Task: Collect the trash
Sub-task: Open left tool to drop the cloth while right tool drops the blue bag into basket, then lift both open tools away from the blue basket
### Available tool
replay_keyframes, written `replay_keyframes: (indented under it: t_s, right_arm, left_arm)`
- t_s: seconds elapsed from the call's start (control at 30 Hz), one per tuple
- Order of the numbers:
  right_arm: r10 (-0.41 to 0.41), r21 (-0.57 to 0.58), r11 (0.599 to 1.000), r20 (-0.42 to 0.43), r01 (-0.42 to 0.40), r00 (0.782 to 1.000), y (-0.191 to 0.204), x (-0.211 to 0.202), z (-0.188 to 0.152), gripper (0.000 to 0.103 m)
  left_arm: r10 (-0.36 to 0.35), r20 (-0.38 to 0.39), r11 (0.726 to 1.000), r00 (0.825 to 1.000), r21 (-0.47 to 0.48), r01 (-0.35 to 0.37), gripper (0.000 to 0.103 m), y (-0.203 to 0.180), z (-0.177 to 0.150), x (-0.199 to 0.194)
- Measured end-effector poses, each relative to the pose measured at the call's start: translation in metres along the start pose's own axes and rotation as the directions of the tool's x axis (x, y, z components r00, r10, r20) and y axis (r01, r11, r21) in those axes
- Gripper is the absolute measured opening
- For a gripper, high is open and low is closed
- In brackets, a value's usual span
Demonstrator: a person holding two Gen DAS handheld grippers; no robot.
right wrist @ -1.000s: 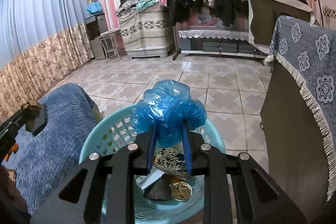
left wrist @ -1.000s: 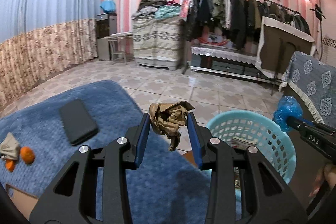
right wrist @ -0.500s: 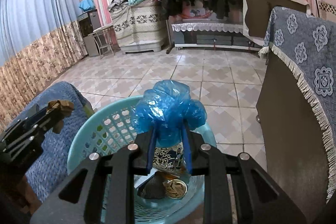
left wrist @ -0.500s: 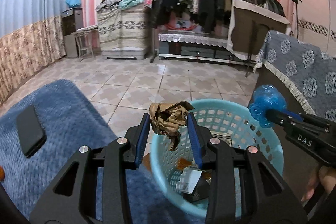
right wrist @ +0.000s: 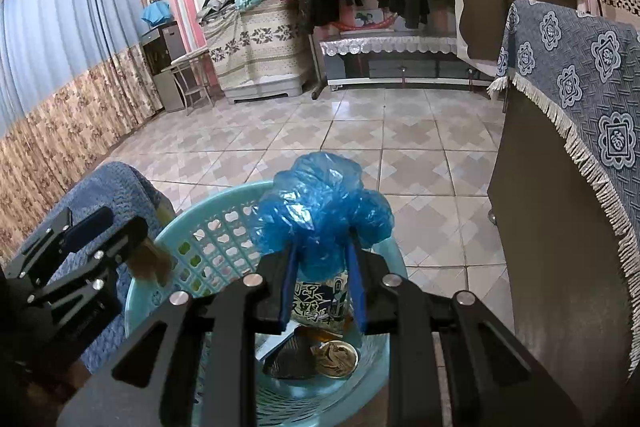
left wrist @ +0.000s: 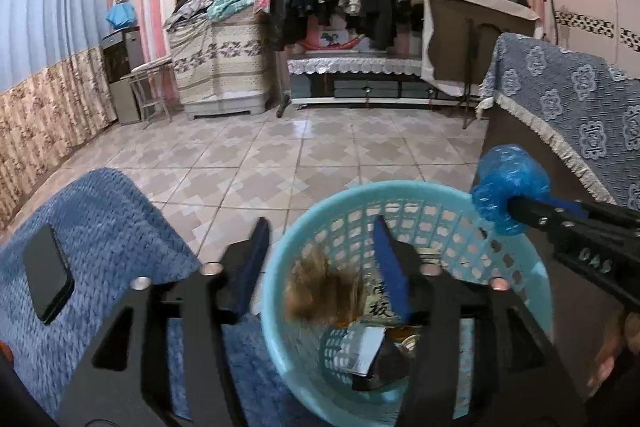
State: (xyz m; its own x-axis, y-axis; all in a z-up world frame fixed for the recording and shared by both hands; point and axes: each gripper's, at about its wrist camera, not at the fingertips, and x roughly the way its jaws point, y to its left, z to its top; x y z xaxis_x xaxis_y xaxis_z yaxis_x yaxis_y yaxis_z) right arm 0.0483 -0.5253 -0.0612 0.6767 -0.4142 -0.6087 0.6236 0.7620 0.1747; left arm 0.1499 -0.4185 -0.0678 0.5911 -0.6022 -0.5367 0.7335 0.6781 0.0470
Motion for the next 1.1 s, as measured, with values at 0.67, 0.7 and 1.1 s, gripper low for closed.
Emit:
replay_keyframes:
  t_s: [0.67, 0.7, 1.1]
  right_arm:
    - [0.021, -0.114, 0.993, -0.021, -0.023, 1.0, 0.05, 0.012, -0.008, 0.025]
    - [0.023, -0.117, 0.993, -0.026, -0.026, 0.999, 0.053, 0.013, -0.008, 0.025]
    - [-0.001, -0.132, 0.991, -0.041, -0.005, 0.999, 0.056, 0.016, -0.01, 0.09]
  left_arm:
    - [0.261, 0.054, 0.957, 0.964, -0.144, -0.251, 0.097, 0.08, 0.003, -0.047]
    - [0.259, 0.052, 0.956, 0.965, -0.154, -0.248, 0.097, 0.083, 0.002, -0.049]
    - [0.287, 0.046, 0.948, 0.957, -0.155, -0.277, 0.097, 0.092, -0.007, -0.061]
